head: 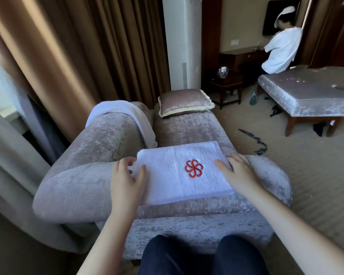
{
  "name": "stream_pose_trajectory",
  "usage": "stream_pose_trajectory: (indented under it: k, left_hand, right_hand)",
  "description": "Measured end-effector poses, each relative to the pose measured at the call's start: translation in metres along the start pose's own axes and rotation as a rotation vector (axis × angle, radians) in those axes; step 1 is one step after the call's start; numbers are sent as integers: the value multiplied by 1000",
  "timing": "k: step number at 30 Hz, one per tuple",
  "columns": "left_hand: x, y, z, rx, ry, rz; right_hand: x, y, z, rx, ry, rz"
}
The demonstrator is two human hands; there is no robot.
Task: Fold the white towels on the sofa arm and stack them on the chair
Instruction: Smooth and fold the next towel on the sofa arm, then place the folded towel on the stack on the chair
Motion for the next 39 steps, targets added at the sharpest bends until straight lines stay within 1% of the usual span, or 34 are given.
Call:
stream_pose_trajectory:
  k: [1, 3, 6, 12, 17, 22, 26, 32, 39]
  left_hand:
    - [-5, 2, 2, -139, -25, 7]
    - [-8, 1, 8, -306, -10, 96]
    - [-14, -6, 8, -413, 95, 189]
    - [-18, 7, -1, -585, 341, 334]
    - [1, 21, -19, -553, 388, 408]
    - [38, 36, -52, -502, 421, 534]
    - [79, 57, -84, -472, 464, 694]
    - [145, 109, -134, -444, 504, 982]
    - [206, 194, -194, -413, 545, 1331]
  right_hand:
    - [-1, 3, -1, 19, -17, -6]
    - [-4, 6, -2, 70, -161, -20]
    - [-8, 9, -1, 114, -389, 29]
    - [-26, 45, -4, 146, -661, 53]
    - [-40, 74, -36, 216, -717, 57]
    - [-75, 112, -78, 299, -715, -47]
    - [-105, 158, -119, 372, -693, -142]
    - [-142, 252, -177, 584, -661, -363]
    - [-161, 383, -214, 828, -635, -705]
Point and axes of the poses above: each hand's wrist, its own y-axis away from the middle knuckle, its own x-axis out of the palm, z = x × y, the point moved 1 cm from there along -y, towards the middle knuckle, and after that the axes turned 14 degrees about y, right-handed, at the moved point
